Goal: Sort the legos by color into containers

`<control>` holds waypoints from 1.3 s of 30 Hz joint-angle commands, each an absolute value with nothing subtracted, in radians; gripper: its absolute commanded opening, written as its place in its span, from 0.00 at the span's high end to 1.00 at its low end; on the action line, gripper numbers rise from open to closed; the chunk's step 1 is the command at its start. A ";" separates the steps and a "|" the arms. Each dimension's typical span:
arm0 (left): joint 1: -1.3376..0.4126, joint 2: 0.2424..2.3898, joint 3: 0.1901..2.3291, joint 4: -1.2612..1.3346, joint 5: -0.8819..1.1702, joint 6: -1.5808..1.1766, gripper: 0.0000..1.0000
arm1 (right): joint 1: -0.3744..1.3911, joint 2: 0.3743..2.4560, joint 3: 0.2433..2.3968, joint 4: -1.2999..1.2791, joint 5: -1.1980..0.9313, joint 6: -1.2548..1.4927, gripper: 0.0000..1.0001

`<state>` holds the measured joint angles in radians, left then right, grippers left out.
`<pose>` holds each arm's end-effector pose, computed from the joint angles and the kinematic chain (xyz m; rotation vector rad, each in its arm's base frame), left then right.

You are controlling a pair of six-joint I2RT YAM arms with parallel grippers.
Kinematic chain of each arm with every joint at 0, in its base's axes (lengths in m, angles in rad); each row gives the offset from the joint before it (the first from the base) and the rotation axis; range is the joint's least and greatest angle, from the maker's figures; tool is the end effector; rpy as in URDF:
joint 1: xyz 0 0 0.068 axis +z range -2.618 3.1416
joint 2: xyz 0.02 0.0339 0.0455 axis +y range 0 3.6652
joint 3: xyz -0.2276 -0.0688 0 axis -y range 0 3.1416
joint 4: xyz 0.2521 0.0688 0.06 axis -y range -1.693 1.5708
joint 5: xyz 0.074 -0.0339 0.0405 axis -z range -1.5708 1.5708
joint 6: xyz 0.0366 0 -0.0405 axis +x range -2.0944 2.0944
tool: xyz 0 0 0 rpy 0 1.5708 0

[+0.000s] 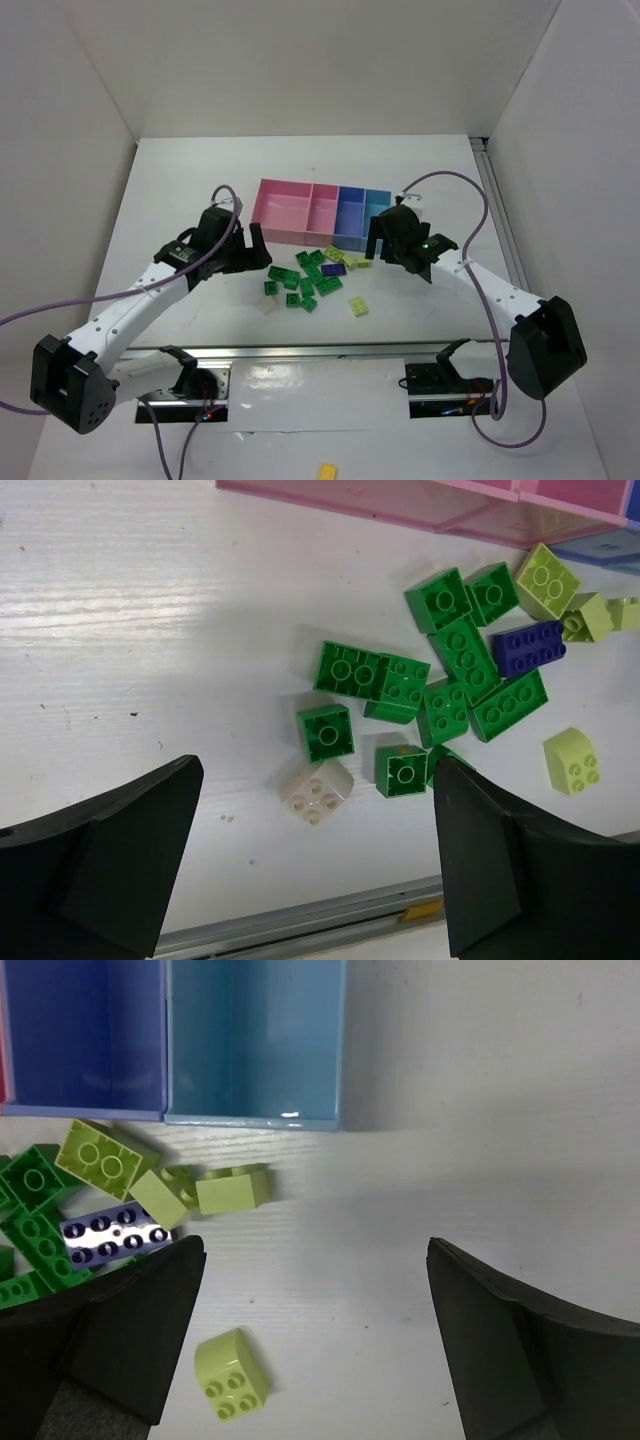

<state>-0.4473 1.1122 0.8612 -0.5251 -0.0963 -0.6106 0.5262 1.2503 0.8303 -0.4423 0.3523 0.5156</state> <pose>0.2334 -0.1081 0.2357 -0.2420 2.3669 -0.4048 0.2428 0.1264 0.1992 0.1429 2.3609 0.0700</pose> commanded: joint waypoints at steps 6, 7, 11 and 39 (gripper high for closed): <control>-0.479 1.161 0.897 -0.609 -0.285 -0.699 0.01 | 0.552 1.210 0.764 -0.480 0.364 0.529 0.01; -0.488 1.192 0.908 -0.626 -0.285 -0.709 0.01 | 0.552 1.210 0.753 -0.480 0.364 0.529 0.01; -0.497 1.212 0.908 -0.609 -0.285 -0.730 0.01 | 0.565 1.169 0.729 -0.471 0.328 0.529 0.01; -0.506 1.140 0.815 -0.473 -0.032 -0.652 0.01 | 0.971 1.434 0.681 -0.408 0.313 0.615 0.14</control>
